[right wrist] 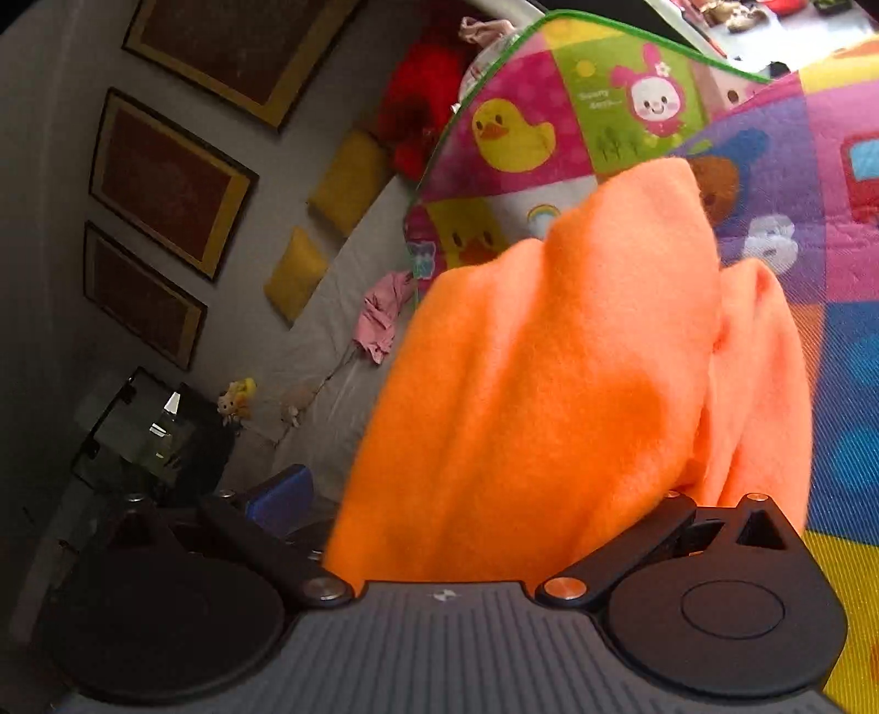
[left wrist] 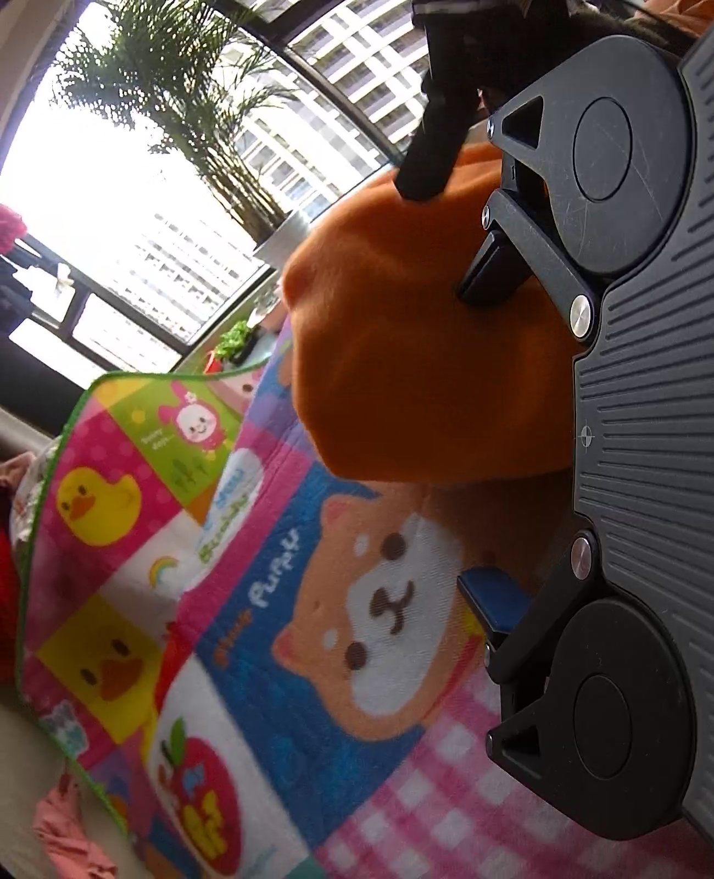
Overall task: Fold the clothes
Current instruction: 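Grasp the costume side with the right gripper and fold it inward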
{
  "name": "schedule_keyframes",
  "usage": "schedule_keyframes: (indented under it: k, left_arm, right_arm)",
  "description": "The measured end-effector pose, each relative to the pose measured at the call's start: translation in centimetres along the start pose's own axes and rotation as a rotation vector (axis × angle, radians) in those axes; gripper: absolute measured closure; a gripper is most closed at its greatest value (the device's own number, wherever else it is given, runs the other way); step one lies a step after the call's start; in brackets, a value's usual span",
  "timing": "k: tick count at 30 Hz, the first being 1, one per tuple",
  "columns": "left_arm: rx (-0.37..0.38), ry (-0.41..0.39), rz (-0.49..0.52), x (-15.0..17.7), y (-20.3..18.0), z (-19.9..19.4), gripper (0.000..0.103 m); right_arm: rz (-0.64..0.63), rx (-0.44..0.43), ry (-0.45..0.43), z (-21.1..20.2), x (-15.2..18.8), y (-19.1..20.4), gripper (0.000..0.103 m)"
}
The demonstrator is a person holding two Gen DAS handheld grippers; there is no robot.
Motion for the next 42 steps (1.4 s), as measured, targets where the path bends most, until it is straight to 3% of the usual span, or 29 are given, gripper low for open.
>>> schedule_keyframes:
  k: [1, 5, 8, 10, 13, 14, 16, 18, 21, 23, 25, 27, 31, 34, 37, 42]
  left_arm:
    - [0.000, -0.003, 0.001, 0.0, 0.0, -0.1, 0.000]
    - [-0.013, 0.002, 0.025, 0.0, -0.2, 0.3, 0.000]
    - [-0.017, 0.009, 0.030, 0.3, -0.5, 0.9, 0.000]
    - [-0.014, 0.009, 0.035, 0.5, -0.7, 1.1, 0.000]
    - [-0.017, -0.001, 0.039, 0.4, -0.6, 0.6, 0.000]
    - [-0.016, -0.005, 0.037, 0.3, -0.6, 0.4, 0.000]
    - [-0.021, -0.012, 0.038, 0.2, -0.3, 0.1, 0.000]
    - [-0.034, -0.018, 0.038, 0.0, 0.0, 0.0, 0.000]
    - [-0.045, -0.022, 0.024, -0.2, 0.4, -0.1, 0.000]
    - [-0.036, -0.027, 0.020, -0.3, 0.5, -0.4, 0.000]
    - [-0.018, -0.028, 0.022, -0.3, 0.3, -0.6, 0.000]
    - [-0.011, -0.021, 0.032, -0.2, -0.1, -0.4, 0.000]
    - [-0.030, -0.018, 0.057, 0.1, -0.5, 0.3, 0.000]
    - [-0.041, -0.017, 0.067, 0.2, -0.7, 0.5, 0.000]
    - [-0.051, -0.014, 0.084, 0.4, -1.0, 0.6, 0.000]
    - [-0.068, -0.025, 0.121, 0.3, -1.8, -0.3, 0.000]
  right_arm:
    - [-0.005, 0.020, -0.007, -0.6, 0.0, -0.3, 0.000]
    - [-0.172, 0.284, -0.152, -4.9, -1.1, -0.4, 0.000]
    - [-0.419, 0.557, -0.333, -7.6, -2.6, 1.4, 0.005]
    - [-0.587, 0.705, -0.400, -7.6, -3.4, 2.5, 0.008]
    - [-0.685, 0.838, -0.311, -4.6, -3.9, 0.8, 0.013]
    - [-0.687, 0.837, -0.250, -3.0, -3.4, 0.0, 0.015]
    - [-0.684, 0.784, -0.144, 0.1, -2.2, -1.0, 0.040]
    - [-0.719, 0.707, -0.127, 1.9, -1.0, 0.0, 0.050]
    - [-0.738, 0.629, -0.128, 2.8, -1.3, 1.1, 0.050]
    - [-0.722, 0.645, -0.109, 2.7, -1.9, 0.4, 0.046]
    - [-0.720, 0.688, -0.101, 1.9, -2.4, -0.5, 0.025]
    - [-0.722, 0.732, -0.116, 0.0, -2.5, -1.3, 0.022]
    - [-0.630, 0.557, -0.122, -4.9, -0.1, 0.3, 0.011]
    - [-0.658, 0.459, -0.061, -5.5, 3.2, 1.9, 0.000]
    - [-0.778, 0.599, 0.001, -4.1, 5.8, 1.1, 0.000]
    - [-0.768, 0.642, 0.006, -4.0, 6.1, 0.3, 0.000]
Point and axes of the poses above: each gripper's, at about its wrist camera, not at the fingertips, and z roughly the way its jaws point, y to its left, x to its underside, the point moved 7 cm from there along z, roughly the way its jaws point
